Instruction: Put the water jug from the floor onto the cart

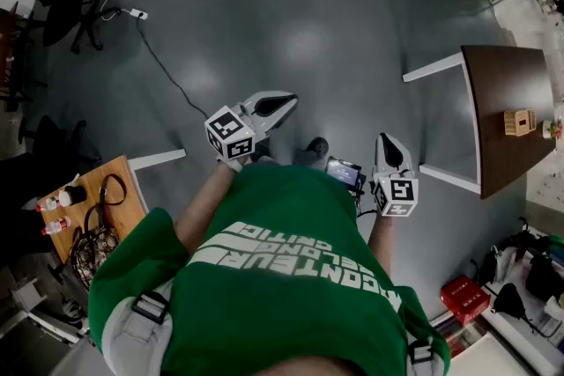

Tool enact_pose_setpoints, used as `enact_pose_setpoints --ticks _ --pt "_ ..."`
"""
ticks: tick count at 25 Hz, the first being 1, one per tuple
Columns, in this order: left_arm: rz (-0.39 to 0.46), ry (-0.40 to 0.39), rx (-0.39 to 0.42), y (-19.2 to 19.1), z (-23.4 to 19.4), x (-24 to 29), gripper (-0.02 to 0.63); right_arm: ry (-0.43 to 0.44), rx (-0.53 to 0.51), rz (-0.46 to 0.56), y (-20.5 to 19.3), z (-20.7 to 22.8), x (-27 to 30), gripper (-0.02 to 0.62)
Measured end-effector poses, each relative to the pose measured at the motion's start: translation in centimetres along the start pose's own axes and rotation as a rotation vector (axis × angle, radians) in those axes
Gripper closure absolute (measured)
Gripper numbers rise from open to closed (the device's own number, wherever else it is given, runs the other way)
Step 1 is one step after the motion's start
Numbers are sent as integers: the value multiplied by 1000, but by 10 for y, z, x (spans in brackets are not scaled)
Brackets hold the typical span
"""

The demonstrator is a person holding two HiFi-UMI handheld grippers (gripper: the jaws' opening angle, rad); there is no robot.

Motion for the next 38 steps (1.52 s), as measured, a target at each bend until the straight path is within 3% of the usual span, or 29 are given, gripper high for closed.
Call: enact_pose_setpoints --ticks 19,27,38 --pt "-38 0 21 1 17 32 597 27 43 37 -25 29 -3 601" --pt "-37 -16 26 12 21 65 597 45 141 73 -27 68 -1 601" --pt "-35 1 27 22 27 111 597 65 106 57 -32 113 10 601"
Point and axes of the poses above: the fingertips, and each gripper's own axes: x forward along the fingers, z to its right, y out of its top, the point moved 6 cm from there along -x, backward along the fingers, and after that the axes turned 14 degrees about -z, right-handed, at the moved point
